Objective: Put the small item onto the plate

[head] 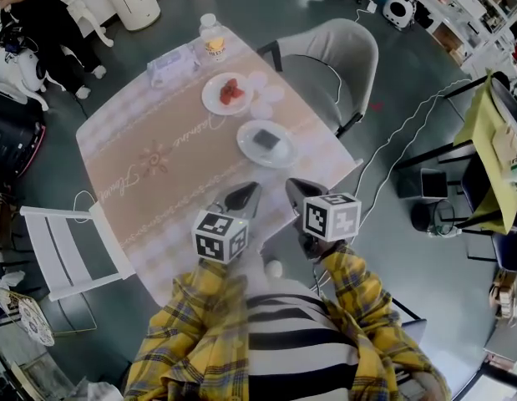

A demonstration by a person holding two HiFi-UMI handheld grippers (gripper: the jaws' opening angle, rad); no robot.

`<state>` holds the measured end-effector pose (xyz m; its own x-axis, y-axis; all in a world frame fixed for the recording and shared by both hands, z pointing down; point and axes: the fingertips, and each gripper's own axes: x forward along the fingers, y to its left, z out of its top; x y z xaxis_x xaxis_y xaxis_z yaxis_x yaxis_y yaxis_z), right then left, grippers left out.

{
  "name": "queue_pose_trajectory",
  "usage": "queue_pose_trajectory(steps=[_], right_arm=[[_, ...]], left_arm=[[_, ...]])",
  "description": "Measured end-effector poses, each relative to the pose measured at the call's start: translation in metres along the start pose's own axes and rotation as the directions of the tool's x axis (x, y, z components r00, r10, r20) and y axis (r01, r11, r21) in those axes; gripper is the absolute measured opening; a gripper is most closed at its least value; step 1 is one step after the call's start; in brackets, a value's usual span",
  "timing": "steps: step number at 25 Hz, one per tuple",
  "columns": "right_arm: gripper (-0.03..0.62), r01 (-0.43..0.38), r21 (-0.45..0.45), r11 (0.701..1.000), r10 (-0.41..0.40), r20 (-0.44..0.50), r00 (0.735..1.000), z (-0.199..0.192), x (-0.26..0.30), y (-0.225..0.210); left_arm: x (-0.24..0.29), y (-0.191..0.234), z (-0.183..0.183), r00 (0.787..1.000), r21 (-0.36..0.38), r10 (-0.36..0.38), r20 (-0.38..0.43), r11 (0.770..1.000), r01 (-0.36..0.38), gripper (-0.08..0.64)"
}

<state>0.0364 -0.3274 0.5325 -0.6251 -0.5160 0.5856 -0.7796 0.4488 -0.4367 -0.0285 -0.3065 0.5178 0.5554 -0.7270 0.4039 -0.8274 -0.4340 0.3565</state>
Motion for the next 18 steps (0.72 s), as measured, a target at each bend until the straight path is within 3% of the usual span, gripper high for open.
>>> queue_pose_trajectory(steps=[18], right_arm=[[0.000, 0.027, -0.017, 0.999, -0.027, 0.048, 0.998, -0.056, -0.061, 0.008]], left_arm=[[-0.054, -0.045, -0.039, 0.999, -0.065, -0.037, 0.034, 0.997, 0.039, 0.000]])
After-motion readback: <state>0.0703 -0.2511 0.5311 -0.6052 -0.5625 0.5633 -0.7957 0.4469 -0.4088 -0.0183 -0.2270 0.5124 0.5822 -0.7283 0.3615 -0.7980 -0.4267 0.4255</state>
